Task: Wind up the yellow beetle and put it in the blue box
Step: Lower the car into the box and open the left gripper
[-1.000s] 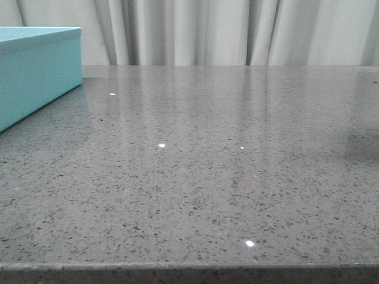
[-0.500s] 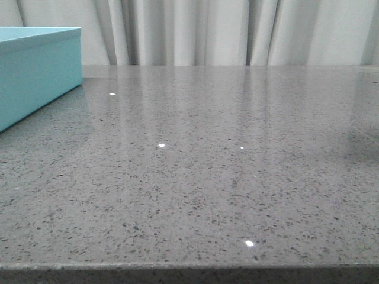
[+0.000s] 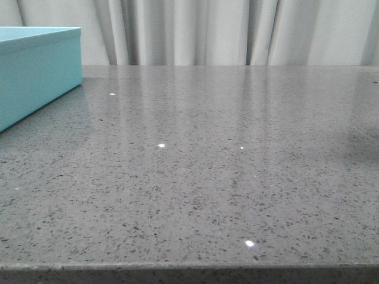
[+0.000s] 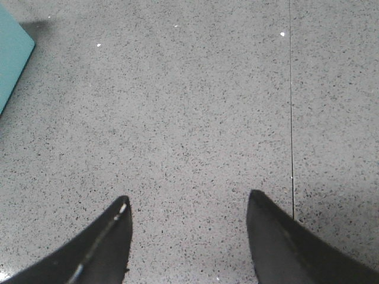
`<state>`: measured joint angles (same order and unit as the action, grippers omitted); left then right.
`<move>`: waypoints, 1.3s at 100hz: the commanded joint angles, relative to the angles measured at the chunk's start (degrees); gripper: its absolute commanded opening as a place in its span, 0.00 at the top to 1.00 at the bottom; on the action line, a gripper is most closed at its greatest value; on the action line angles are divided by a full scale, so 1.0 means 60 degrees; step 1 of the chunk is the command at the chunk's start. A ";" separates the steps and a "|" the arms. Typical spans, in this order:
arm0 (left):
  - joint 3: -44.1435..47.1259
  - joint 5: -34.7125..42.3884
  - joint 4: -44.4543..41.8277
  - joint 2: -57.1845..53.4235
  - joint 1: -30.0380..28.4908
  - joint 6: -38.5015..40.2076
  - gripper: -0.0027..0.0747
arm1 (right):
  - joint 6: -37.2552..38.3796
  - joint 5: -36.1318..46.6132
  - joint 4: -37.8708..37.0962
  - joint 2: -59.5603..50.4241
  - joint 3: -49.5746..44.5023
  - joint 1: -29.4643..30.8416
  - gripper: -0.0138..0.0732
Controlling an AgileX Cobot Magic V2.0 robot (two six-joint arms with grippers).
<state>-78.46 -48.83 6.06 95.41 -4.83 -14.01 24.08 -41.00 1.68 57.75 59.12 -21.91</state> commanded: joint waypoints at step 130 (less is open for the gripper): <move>0.5233 0.2854 0.1304 -1.0538 0.0001 0.0105 0.99 | -0.1132 0.1493 -0.1138 -0.6107 -0.3158 -0.0011 0.92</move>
<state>-47.45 -36.06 11.76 35.26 -4.83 -13.69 18.00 -37.60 -4.08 23.12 40.24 -21.91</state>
